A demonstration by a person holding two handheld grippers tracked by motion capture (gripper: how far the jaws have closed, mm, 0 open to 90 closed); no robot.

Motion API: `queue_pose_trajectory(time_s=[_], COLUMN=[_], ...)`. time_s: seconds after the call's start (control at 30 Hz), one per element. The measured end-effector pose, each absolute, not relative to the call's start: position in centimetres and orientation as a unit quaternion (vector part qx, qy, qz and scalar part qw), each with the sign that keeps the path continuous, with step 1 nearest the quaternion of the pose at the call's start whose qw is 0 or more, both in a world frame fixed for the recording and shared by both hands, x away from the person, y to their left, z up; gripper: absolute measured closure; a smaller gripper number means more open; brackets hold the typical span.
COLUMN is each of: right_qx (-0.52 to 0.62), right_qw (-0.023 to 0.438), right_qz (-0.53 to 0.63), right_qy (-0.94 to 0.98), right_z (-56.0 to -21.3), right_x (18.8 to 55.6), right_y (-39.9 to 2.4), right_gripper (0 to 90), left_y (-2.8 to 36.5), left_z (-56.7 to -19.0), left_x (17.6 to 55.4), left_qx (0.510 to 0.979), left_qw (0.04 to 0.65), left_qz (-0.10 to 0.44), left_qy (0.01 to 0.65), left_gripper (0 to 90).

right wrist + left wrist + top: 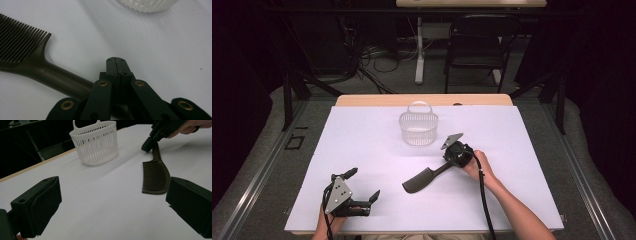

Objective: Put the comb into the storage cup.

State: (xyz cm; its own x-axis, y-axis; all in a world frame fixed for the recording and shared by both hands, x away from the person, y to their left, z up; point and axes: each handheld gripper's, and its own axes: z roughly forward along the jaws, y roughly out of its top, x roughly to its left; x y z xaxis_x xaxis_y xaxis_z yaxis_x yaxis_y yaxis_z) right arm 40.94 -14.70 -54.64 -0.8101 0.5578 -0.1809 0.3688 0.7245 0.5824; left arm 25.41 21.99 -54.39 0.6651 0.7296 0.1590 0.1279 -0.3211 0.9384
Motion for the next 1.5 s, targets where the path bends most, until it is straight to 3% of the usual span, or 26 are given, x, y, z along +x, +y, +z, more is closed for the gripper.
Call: queue_pose_trajectory(time_s=[1.5], right_qx=[0.259], right_qw=[0.142], right_qz=[0.250], right_qy=[0.922], right_z=[-54.3], right_x=[38.6], right_y=[-15.5], right_gripper=[90.0], left_y=[22.0], left_z=[-54.4], left_x=[25.4], left_qx=[0.756], left_qw=[0.509], left_qz=[0.298], left_qy=[0.283], left_gripper=[0.4])
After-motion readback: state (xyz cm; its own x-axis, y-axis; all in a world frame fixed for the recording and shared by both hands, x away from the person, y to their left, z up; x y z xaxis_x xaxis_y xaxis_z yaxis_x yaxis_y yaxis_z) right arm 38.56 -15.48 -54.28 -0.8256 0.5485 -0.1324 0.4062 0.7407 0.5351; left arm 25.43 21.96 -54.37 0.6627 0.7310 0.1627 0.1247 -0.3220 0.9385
